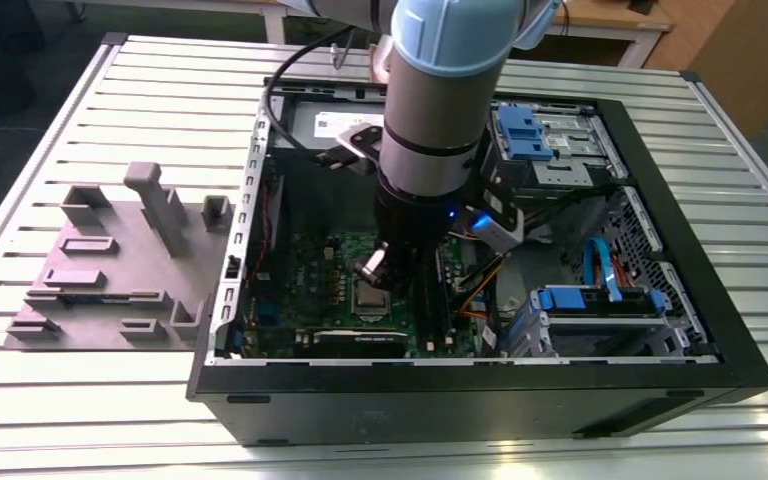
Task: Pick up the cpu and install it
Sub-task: 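Install the first cpu locking lever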
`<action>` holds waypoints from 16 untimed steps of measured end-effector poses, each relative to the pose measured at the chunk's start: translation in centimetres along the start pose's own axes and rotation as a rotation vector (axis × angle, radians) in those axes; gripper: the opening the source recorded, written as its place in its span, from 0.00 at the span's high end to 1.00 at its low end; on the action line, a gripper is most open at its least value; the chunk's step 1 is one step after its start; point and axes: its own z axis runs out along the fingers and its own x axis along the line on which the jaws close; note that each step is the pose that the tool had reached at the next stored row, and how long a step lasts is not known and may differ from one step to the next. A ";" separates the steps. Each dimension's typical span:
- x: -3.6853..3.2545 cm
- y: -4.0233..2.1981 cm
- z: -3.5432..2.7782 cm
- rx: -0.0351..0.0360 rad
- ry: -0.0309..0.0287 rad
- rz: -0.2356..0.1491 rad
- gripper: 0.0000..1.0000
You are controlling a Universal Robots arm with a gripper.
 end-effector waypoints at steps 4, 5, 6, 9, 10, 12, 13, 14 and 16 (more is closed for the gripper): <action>-0.05 -0.03 0.11 -0.0008 0.0008 0.012 0.90; -0.06 -0.03 0.16 -0.0010 0.0009 0.015 0.90; -0.07 -0.03 0.22 -0.0012 0.0010 0.017 0.90; -0.08 -0.02 0.47 -0.0019 0.0016 0.029 0.90; -0.08 -0.02 0.56 -0.0021 0.0018 0.034 0.90; -0.09 -0.01 0.76 -0.0025 0.0022 0.044 0.90; -0.10 -0.01 0.86 -0.0028 0.0023 0.050 0.90; -0.10 0.00 0.94 -0.0031 0.0023 0.055 0.90; -0.11 0.00 1.04 -0.0035 0.0027 0.063 0.90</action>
